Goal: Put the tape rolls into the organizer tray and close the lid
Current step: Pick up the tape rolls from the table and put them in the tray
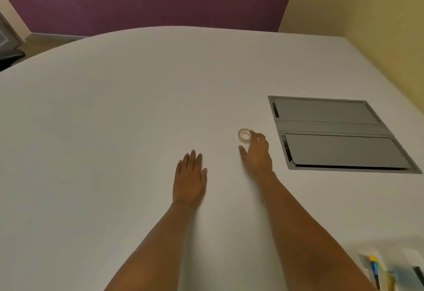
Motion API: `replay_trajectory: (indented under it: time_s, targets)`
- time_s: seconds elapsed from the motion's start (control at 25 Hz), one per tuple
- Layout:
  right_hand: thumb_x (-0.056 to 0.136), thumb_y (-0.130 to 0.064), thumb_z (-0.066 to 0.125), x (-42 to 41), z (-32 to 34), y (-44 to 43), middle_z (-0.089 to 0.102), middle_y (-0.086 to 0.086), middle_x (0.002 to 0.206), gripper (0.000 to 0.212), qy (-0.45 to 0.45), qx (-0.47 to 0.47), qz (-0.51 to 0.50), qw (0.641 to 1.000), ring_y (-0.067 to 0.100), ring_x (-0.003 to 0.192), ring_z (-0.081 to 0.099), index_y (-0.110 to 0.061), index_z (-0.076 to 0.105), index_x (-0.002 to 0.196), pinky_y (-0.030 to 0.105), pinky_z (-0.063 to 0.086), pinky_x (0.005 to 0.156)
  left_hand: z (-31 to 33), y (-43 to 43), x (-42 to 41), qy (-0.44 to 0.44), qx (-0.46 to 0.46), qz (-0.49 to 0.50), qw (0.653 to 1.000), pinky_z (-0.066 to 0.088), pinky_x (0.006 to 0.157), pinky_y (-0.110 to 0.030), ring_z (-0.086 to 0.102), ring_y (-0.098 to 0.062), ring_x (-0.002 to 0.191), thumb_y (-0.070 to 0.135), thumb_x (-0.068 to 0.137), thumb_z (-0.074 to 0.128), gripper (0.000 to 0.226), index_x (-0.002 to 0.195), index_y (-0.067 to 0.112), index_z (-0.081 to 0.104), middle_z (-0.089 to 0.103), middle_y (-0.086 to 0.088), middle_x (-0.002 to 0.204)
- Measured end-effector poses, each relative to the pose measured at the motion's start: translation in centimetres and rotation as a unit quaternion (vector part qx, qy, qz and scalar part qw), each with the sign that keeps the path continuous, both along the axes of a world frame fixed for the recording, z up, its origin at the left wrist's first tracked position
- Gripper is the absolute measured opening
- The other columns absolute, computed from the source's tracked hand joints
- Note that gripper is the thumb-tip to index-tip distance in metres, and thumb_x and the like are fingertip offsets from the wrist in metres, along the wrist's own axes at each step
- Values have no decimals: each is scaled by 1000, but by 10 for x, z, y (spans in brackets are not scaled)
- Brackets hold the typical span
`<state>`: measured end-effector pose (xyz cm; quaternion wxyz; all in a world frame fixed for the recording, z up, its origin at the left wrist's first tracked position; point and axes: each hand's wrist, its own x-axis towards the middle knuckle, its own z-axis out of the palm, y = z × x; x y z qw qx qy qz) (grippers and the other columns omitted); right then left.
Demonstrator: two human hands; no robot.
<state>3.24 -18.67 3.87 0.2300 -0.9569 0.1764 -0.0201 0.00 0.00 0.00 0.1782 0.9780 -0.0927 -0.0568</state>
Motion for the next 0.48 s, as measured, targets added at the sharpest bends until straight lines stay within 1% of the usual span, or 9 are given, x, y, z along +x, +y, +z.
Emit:
replay_trajectory:
  time_s: [0.08,0.16,0.28,0.4,0.48]
  targets:
    - [96,-33,51,12,-4,-3,24,8,153,65,2,21,-10,1000,25,140,28,-14,20,150,41,42,105,-5,-3,9,-25,-6,10,1000,1,124,-33,2,-17,150,34,103,19,53,153,20,11,6,0,163]
    - [96,-36,51,21,-8,-4,22,8,156,69,10,10,-2,1000,25,143,26,-14,16,152,40,36,111,-10,-4,14,-39,-12,13,999,1,124,-33,3,-16,150,35,102,19,53,153,21,13,8,0,162]
    - [98,-36,46,27,-13,-2,20,10,158,65,24,-38,16,999,26,144,25,-16,16,152,40,29,118,-15,-4,12,-44,-13,13,999,0,123,-32,3,-15,150,36,102,19,53,153,22,13,8,2,162]
    - [102,-28,39,30,-9,2,23,9,156,51,45,-96,49,993,26,140,31,-21,24,150,44,31,115,-16,-3,12,-43,-5,14,999,-2,123,-31,2,-14,150,36,102,18,53,153,22,11,6,2,163]
    - [101,-19,41,30,-4,2,31,10,150,44,43,-88,51,994,26,134,37,-20,34,144,44,36,111,-16,-4,11,-44,0,14,999,-2,123,-32,1,-15,150,37,102,17,53,153,22,10,5,2,163]
